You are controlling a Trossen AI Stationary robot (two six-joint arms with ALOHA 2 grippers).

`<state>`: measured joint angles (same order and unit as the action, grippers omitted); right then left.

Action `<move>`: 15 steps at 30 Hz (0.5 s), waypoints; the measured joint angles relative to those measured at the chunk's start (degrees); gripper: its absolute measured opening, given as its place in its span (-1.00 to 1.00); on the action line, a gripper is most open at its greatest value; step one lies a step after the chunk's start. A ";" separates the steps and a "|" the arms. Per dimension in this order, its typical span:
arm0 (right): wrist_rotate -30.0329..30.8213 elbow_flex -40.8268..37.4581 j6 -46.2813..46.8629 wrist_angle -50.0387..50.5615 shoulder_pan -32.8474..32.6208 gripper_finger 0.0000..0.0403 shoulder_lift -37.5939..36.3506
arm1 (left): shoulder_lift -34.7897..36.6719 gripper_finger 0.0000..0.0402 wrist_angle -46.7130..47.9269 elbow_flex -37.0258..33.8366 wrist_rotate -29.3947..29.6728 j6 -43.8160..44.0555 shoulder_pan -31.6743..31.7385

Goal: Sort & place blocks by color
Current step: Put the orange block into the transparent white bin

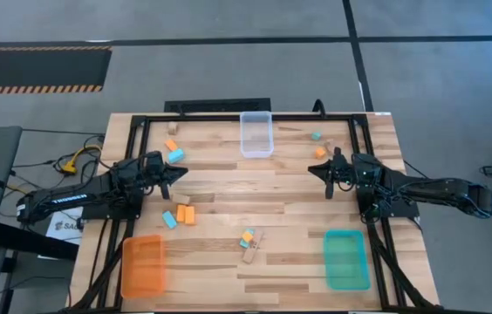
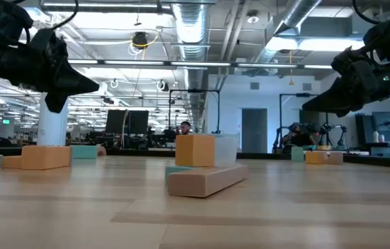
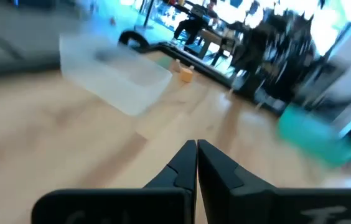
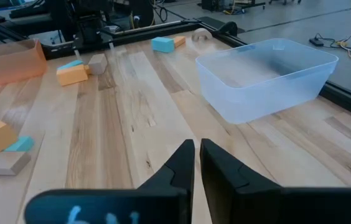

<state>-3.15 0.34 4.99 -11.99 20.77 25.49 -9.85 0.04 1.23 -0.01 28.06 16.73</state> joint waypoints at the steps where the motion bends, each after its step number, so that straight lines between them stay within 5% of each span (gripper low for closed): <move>1: 0.00 0.02 0.00 -0.02 -0.02 -0.73 0.00 | -0.02 -1.00 -0.44 -0.02 0.00 5.65 0.02; 5: 0.67 0.01 -3.23 -0.17 0.34 -0.73 0.00 | -0.01 -1.00 -0.46 -0.02 -0.23 28.07 0.02; 15: 0.55 0.57 5.57 -0.74 0.10 -0.73 -0.02 | -0.02 -1.00 -1.37 -0.02 0.06 39.29 0.00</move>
<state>-2.60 0.90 10.57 -12.73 20.87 25.47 -9.87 -1.33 1.21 0.05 67.35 16.73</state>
